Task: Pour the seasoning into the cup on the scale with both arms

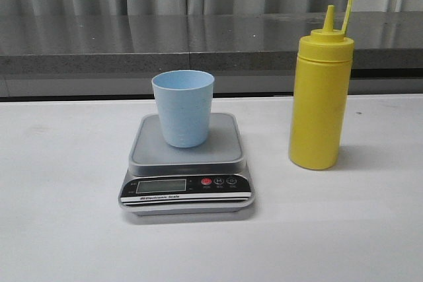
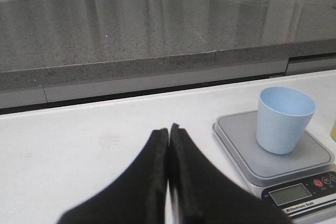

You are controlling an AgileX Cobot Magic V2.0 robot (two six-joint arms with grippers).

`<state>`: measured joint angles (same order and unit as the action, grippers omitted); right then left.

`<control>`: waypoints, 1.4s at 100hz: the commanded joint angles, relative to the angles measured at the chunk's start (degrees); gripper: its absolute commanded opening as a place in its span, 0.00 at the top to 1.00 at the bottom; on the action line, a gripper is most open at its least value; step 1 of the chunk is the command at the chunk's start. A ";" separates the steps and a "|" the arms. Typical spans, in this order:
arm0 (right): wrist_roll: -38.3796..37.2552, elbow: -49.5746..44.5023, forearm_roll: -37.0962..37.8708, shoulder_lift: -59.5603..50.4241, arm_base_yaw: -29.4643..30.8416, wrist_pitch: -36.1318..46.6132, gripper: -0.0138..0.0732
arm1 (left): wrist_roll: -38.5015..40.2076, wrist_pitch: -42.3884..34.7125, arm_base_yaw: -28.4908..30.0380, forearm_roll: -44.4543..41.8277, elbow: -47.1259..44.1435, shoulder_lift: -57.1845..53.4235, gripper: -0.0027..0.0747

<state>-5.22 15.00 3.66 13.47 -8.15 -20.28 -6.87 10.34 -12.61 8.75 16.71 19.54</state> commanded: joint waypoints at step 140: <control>0.37 -7.21 0.68 -12.51 0.35 5.27 0.92 | 0.58 -4.80 0.25 0.49 1.68 0.25 0.99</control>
<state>-5.12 7.64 3.66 2.92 -8.15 -19.81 -6.87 10.34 -12.61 8.75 16.71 19.54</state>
